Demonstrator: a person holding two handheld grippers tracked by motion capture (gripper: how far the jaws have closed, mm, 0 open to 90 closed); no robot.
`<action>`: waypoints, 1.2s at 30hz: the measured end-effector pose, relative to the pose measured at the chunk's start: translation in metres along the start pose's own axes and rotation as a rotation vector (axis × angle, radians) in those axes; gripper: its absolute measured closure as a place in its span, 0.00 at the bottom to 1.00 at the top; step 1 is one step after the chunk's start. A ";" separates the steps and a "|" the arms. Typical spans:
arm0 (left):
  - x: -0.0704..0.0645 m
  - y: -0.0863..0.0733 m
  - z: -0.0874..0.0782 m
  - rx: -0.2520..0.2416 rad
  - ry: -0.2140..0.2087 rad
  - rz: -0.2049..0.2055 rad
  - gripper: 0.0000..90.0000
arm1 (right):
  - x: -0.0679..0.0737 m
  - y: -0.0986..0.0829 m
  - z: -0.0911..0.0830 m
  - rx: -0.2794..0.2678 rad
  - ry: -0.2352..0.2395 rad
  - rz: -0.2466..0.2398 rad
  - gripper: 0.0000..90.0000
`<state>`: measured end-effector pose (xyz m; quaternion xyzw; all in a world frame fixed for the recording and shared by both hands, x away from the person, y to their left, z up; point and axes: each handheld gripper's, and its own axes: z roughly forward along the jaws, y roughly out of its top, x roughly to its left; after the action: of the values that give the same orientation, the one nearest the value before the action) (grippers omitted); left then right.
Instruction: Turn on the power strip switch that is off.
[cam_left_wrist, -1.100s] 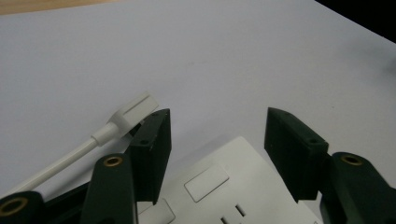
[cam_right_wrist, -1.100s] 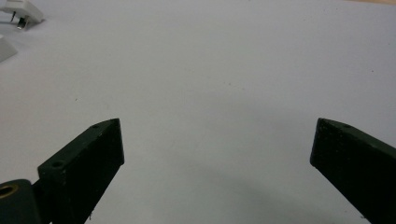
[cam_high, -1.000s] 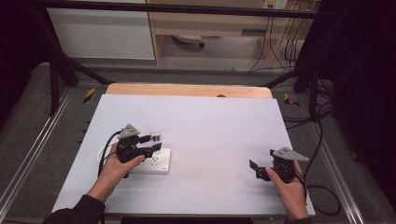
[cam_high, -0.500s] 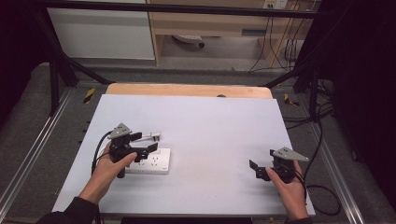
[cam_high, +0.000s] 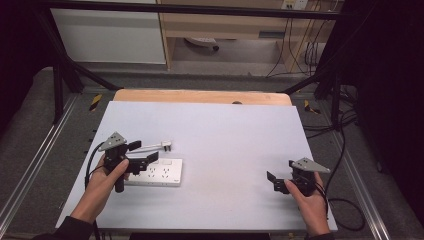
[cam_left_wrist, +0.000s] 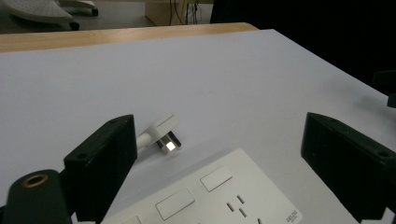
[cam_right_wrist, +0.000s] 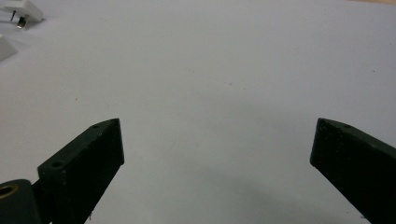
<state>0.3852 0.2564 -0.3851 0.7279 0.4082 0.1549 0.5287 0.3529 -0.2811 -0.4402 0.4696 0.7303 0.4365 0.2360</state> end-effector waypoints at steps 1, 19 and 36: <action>0.000 0.000 -0.002 0.000 -0.006 -0.005 0.10 | 0.000 0.000 0.000 0.000 0.000 0.002 0.04; 0.009 -0.003 -0.051 -0.063 0.030 -0.006 0.09 | 0.000 0.000 0.000 0.001 -0.001 -0.001 0.04; 0.030 -0.034 -0.087 -0.124 0.088 -0.048 0.09 | 0.001 0.000 0.001 0.006 -0.001 0.000 0.04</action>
<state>0.3318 0.3382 -0.3876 0.6763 0.4380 0.1992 0.5578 0.3530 -0.2800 -0.4406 0.4706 0.7314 0.4339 0.2350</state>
